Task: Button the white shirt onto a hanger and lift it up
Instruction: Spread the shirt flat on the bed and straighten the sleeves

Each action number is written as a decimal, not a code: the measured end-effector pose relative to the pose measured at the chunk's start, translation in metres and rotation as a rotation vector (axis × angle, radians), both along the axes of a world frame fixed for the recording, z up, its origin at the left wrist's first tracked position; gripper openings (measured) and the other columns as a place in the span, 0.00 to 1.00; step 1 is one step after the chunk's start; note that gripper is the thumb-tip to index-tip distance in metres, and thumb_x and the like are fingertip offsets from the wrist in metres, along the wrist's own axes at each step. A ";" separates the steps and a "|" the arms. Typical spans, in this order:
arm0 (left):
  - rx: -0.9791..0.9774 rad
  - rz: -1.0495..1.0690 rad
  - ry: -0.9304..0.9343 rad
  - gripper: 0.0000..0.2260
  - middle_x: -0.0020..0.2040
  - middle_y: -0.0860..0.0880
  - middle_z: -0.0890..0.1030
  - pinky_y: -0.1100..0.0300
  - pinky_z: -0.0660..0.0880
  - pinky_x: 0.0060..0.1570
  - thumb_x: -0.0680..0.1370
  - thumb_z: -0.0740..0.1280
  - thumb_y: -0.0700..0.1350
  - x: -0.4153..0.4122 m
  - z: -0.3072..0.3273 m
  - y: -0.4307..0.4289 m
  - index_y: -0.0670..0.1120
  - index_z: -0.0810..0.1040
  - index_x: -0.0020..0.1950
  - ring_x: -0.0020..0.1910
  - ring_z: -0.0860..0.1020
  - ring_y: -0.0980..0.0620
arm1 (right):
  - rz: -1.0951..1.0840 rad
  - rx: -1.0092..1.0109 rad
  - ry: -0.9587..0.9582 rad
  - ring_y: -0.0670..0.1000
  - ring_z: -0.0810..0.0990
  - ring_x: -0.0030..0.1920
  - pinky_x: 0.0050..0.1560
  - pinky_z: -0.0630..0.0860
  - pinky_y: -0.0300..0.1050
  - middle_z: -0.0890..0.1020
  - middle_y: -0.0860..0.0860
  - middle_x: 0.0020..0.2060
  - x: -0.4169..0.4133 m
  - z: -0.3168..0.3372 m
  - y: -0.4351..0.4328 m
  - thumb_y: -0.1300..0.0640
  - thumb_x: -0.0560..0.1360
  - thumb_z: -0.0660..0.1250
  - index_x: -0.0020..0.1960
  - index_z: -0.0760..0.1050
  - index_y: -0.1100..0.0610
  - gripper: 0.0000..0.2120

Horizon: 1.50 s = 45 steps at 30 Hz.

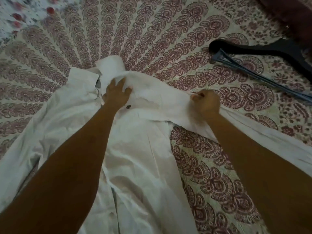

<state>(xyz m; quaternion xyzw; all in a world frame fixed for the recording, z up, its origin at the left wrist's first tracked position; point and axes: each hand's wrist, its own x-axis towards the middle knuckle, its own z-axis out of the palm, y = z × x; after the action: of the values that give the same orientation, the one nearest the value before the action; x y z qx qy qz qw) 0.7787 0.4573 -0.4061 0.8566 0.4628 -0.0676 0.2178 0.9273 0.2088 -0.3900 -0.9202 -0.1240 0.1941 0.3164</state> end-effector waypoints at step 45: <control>-0.616 0.418 -0.187 0.13 0.53 0.47 0.81 0.58 0.73 0.52 0.76 0.64 0.50 -0.287 0.035 -0.314 0.42 0.77 0.55 0.52 0.78 0.48 | -0.007 -0.098 0.464 0.52 0.75 0.38 0.43 0.69 0.45 0.77 0.51 0.38 -0.317 0.017 -0.226 0.54 0.74 0.66 0.54 0.73 0.59 0.12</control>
<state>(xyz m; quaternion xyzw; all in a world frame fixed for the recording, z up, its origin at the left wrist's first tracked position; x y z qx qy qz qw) 0.4915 0.1437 -0.3711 0.6404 0.5637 -0.0792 0.5155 0.6106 -0.0176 -0.3734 -0.8657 -0.0351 0.4049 0.2923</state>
